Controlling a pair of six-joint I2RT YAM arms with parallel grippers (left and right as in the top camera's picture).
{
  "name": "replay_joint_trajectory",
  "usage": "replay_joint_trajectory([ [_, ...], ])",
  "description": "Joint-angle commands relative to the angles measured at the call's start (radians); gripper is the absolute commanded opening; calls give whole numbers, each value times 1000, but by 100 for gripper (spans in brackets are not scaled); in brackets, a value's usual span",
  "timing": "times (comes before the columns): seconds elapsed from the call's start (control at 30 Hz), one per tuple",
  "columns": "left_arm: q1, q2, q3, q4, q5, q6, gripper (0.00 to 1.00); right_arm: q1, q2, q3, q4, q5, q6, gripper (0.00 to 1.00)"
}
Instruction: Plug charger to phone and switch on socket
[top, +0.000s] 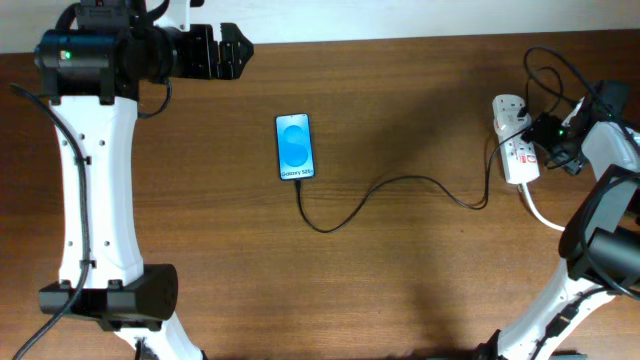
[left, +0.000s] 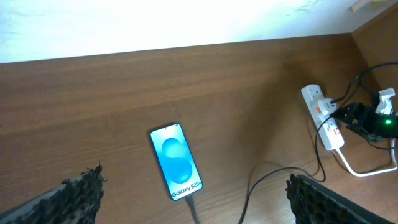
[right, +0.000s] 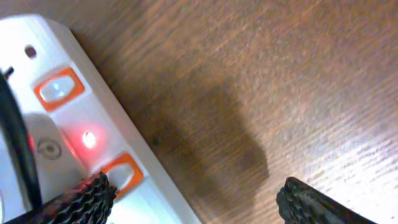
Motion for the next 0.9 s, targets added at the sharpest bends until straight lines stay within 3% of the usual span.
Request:
replay_joint_trajectory([
  [0.0, 3, -14, 12, 1, -7, 7, 99, 66, 27, -43, -29, -50, -22, 90],
  [0.17, 3, -14, 12, 1, -7, 7, 99, 52, 26, -35, -40, -40, -12, 90],
  [0.23, 3, -14, 12, 1, -7, 7, 99, 35, 15, -30, -44, -23, 12, 99],
  [0.33, 3, -14, 12, 1, -7, 7, 99, 2, -24, -22, -55, -16, 16, 99],
  [0.7, 3, -14, 12, 1, -7, 7, 99, -102, -347, -19, -204, -26, 43, 98],
  [0.87, 3, -14, 12, 1, -7, 7, 100, -61, -483, -19, -264, -220, -42, 99],
])
